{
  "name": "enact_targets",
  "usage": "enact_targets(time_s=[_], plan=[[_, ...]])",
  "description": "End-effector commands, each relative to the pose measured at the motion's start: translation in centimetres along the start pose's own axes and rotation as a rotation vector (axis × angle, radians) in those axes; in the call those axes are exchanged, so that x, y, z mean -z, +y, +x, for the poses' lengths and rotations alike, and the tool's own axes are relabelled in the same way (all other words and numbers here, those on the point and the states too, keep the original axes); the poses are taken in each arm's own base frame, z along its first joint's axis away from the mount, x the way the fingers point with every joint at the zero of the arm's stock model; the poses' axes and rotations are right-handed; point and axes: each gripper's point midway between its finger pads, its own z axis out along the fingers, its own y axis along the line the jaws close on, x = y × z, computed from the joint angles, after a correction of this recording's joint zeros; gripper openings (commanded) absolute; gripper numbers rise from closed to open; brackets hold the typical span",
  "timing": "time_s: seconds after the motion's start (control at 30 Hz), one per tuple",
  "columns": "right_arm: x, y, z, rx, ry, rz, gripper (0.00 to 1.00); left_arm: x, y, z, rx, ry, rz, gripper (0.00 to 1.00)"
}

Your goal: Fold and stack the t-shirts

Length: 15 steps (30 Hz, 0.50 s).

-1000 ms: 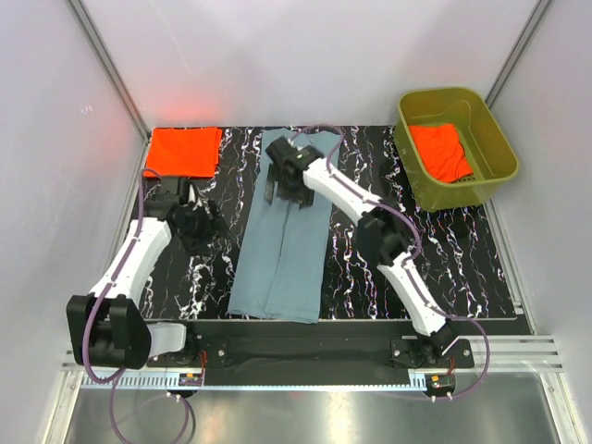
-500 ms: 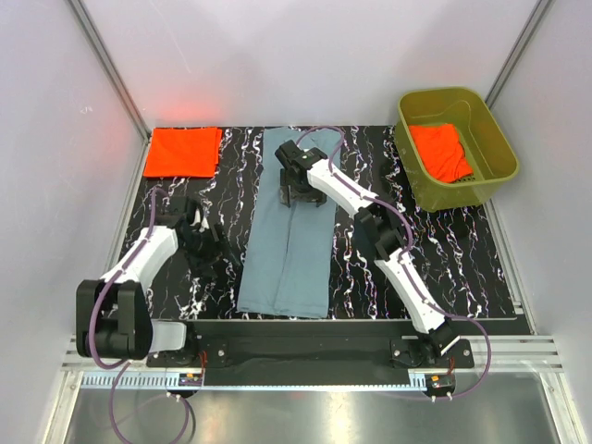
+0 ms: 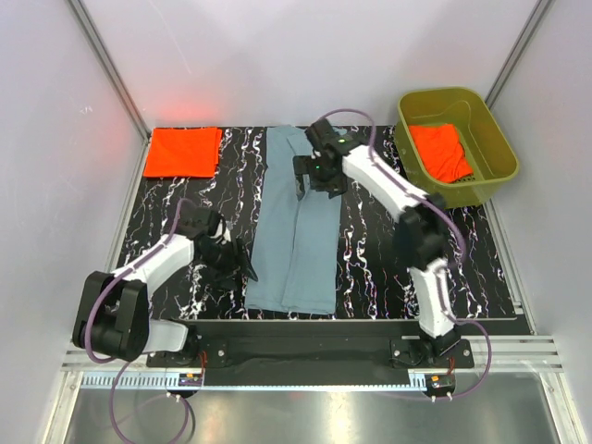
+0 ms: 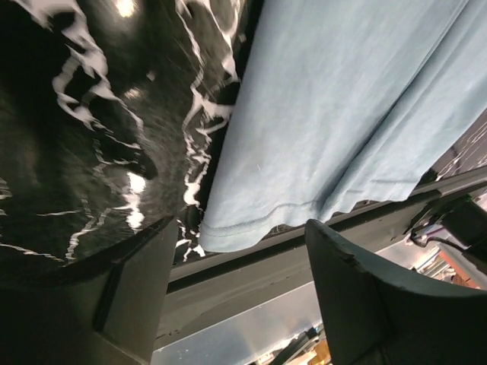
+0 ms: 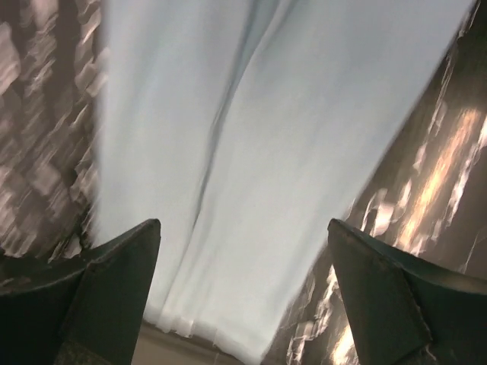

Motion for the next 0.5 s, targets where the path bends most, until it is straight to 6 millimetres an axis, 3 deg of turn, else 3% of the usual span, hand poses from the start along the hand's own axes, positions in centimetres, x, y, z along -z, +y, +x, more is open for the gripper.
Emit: enact_targets(time_s=[0.0,0.03,0.07,0.1,0.13,0.17,0.2,0.23,0.3,0.33,0.43,0.47], plan=[[10.0,3.6,4.0,-0.033,-0.003,-0.236,0.97,-0.6,-0.2,0.7,0.016,-0.008,-0.010,0.71],[10.2,4.2,6.2,-0.049,0.051,-0.298,0.94,-1.2,0.8,1.6,0.022,0.003,-0.052,0.69],[7.8,2.6,11.5,-0.090,0.179,-0.280,0.92,-1.4,0.9,1.8,0.042,0.001,-0.067,0.68],[7.5,2.2,15.2,-0.142,0.210,-0.333,0.88,-1.5,1.0,2.0,0.037,-0.003,-0.080,0.68],[9.3,3.5,13.5,-0.142,0.124,-0.403,0.85,-1.6,0.9,2.1,0.045,-0.006,-0.079,0.68],[7.5,1.9,17.8,-0.186,0.199,-0.372,0.83,-1.6,1.0,2.2,0.061,-0.008,-0.083,0.68],[8.6,2.3,17.7,-0.208,0.132,-0.424,0.82,-1.6,1.2,2.5,0.065,-0.008,-0.083,0.67],[7.5,1.2,21.1,-0.234,0.190,-0.407,0.82,-1.6,1.4,2.6,0.066,-0.013,-0.085,0.67],[8.0,1.9,22.1,-0.273,0.166,-0.487,0.82,-1.7,1.5,3.1,0.073,-0.021,-0.073,0.64],[7.0,1.3,24.5,-0.306,0.210,-0.486,0.82,-1.7,1.4,3.0,0.070,-0.036,-0.063,0.63],[6.2,1.2,25.0,-0.326,0.205,-0.499,0.80,-2.0,1.6,2.9,0.085,-0.064,-0.059,0.56],[5.4,0.8,26.2,-0.344,0.236,-0.490,0.78,-2.1,1.6,2.9,0.087,-0.061,-0.062,0.54]])
